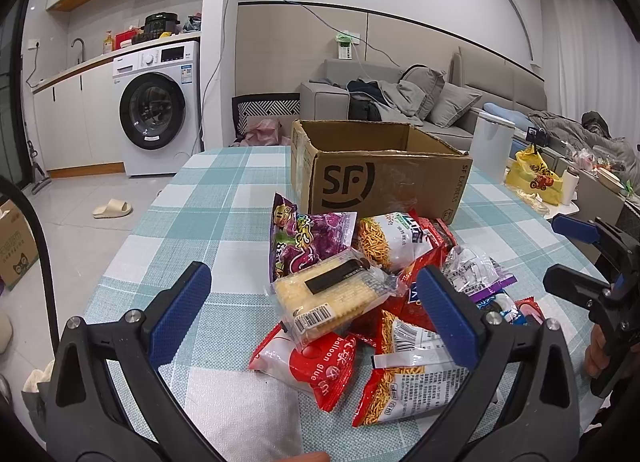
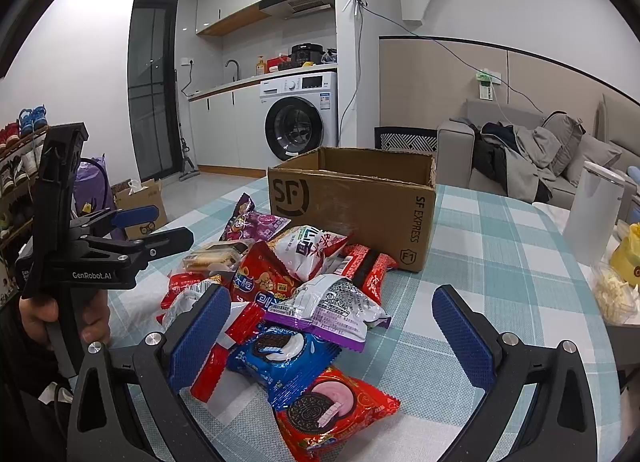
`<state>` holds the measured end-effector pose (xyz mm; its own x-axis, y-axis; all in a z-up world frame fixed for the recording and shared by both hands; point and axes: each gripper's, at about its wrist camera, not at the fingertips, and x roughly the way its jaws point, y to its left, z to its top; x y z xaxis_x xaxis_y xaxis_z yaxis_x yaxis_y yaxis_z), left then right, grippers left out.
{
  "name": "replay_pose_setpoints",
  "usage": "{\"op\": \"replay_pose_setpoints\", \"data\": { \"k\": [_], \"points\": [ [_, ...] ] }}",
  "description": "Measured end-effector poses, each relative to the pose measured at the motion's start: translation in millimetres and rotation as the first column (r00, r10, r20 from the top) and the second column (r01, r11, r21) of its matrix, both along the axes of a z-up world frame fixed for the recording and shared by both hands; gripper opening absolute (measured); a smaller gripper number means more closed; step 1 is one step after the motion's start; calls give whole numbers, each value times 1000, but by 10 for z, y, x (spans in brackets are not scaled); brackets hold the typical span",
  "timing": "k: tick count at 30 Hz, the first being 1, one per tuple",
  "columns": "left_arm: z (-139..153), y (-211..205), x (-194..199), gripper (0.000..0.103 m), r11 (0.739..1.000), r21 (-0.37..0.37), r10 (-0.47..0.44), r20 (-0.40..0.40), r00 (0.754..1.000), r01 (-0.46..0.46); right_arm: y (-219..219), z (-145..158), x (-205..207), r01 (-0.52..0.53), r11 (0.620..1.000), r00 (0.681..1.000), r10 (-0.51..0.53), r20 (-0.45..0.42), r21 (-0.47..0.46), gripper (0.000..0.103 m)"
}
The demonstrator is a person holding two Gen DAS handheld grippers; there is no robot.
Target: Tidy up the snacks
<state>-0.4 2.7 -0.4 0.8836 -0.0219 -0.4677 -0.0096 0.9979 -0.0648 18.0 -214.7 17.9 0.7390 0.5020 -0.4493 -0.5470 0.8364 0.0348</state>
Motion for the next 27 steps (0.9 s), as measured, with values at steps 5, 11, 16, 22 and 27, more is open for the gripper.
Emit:
{"op": "replay_pose_setpoints", "data": {
  "k": [5,11,16,22,27],
  "points": [
    [-3,6,4,102,1000,0,5,-2,1000,-5,-4,1,-7,3,1000,1000,-3,1,-3,103],
    [-4,0,3,102,1000,2,5,-2,1000,-5,-9,0,-8,4,1000,1000,-4,1,-4,103],
    [-3,-2,3,102,1000,3,5,-2,1000,-5,-13,-1,-4,7,1000,1000,-7,-1,-5,103],
    [-4,0,3,102,1000,4,5,-2,1000,-5,-8,1,-4,7,1000,1000,-7,1,-6,103],
    [-4,3,3,102,1000,3,5,-1,1000,-5,-12,-4,-3,5,1000,1000,-5,2,-10,103]
  ]
}}
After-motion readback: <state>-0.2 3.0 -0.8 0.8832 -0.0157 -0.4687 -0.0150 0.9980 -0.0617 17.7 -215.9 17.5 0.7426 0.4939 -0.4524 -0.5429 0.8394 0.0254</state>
